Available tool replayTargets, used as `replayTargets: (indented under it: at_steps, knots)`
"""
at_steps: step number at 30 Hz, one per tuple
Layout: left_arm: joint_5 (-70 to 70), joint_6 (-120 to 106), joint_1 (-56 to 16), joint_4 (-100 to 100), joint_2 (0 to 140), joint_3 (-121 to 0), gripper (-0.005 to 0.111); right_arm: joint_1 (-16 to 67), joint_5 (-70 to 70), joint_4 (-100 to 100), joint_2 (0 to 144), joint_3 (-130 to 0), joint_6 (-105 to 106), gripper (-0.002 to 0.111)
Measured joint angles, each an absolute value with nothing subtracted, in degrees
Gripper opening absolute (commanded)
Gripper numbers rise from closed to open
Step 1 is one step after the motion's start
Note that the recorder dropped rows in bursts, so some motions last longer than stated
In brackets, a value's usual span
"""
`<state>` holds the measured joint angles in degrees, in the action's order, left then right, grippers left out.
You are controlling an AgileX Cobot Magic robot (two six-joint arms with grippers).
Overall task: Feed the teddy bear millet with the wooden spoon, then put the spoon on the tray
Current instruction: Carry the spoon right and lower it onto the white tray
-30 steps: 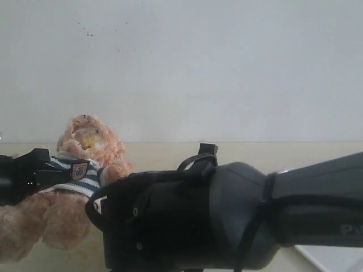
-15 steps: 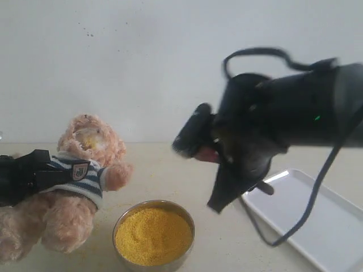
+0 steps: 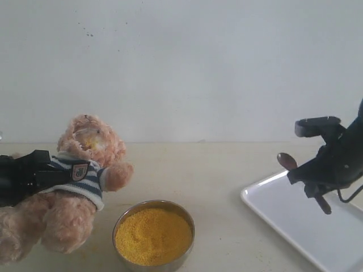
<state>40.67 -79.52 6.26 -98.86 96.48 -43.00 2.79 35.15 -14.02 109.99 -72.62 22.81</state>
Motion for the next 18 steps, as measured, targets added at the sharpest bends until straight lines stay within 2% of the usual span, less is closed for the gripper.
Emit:
replayTargets:
  at_steps: [14, 18]
  knots:
    - [40.67, -79.62, 6.26, -98.86, 96.48, -43.00, 0.004, 2.84, 37.02, -18.00, 116.89, -72.58, 25.67, 0.000]
    - [40.67, -80.10, 6.26, -98.86, 96.48, -43.00, 0.004, 2.84, 37.15, -17.88, 117.02, -72.58, 25.67, 0.004]
